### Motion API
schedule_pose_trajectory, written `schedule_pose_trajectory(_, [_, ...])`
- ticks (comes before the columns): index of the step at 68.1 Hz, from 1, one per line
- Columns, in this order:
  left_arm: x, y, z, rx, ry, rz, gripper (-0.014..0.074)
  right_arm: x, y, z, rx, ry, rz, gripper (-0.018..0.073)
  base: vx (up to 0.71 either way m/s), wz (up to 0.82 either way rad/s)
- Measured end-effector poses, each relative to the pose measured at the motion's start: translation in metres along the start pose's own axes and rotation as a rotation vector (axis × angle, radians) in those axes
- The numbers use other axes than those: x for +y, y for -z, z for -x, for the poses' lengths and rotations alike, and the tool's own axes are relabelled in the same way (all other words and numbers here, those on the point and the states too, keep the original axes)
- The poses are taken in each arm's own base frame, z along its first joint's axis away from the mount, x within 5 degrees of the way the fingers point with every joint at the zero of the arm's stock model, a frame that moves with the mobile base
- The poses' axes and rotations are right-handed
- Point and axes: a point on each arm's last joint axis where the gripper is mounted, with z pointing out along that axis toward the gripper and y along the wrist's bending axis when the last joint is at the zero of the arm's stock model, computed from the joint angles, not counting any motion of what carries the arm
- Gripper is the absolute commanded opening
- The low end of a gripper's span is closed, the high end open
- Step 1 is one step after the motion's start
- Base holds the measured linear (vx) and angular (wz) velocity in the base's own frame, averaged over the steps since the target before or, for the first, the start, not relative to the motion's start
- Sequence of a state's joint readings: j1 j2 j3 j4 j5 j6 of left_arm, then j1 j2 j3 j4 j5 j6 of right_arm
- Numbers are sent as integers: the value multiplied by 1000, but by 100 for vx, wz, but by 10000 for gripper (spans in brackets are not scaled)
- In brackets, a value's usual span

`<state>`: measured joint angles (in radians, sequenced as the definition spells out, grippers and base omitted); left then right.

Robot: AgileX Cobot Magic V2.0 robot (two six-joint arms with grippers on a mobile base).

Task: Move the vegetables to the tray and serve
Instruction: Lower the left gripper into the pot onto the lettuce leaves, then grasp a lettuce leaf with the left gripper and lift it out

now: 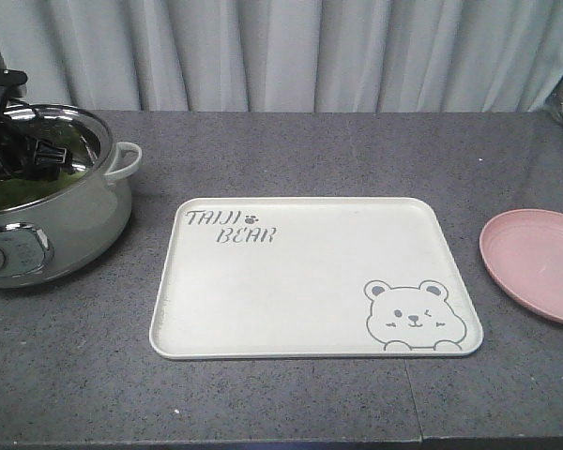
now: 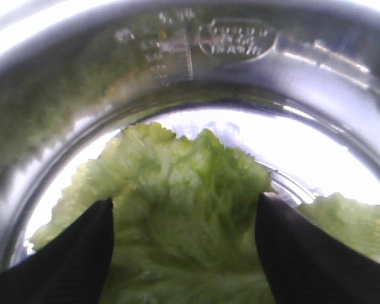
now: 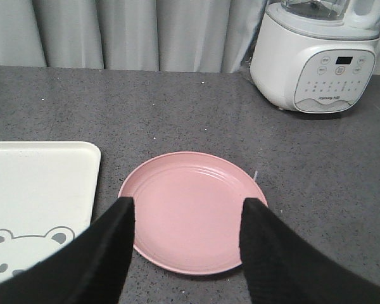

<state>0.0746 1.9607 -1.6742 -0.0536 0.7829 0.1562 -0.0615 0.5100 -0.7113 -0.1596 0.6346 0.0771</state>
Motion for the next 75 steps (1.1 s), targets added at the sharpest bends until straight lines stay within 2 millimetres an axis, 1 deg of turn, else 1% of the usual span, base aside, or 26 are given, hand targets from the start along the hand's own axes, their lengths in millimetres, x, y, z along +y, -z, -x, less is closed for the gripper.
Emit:
schedule_pose_trajectory(6, [0,-3,0,2,2,-2,412,0,0,0,0,0,0,382,0,0])
schedule_pose_trajectory(13, [0,-8,-1,11,3,-4,367,0,0,0,0,0,0,382,0,0])
schedule_pose_trajectory(22, [0,-16,-4,33,4,-7,256,0,0,0,0,0,0,382,0,0])
schedule_pose_trajectory(35, [-1,-15,-3,33,-4,-8,63,0,0,0,0,0,0,382,0,0])
schedule_pose_trajectory(41, [-1,-15,-3,32,-5,-7,-10,0,0,0,0,0,0,382,0,0])
schedule_pose_trajectory(54, [0,-15,-3,31,-8,-5,-8,0,0,0,0,0,0,382,0,0])
schedule_pose_trajectory(60, [0,-8,-2,24,-9,-4,-8,0,0,0,0,0,0,382,0,0])
schedule_pose_trajectory(64, [-1,1,-1,20,-10,-3,-8,0,0,0,0,0,0,382,0,0])
schedule_pose_trajectory(71, [-1,25,1,2,-11,-2,-8,0,0,0,0,0,0,382,0,0])
schedule_pose_trajectory(75, [-2,44,3,-20,-13,1,-8,0,0,0,0,0,0,382,0,0])
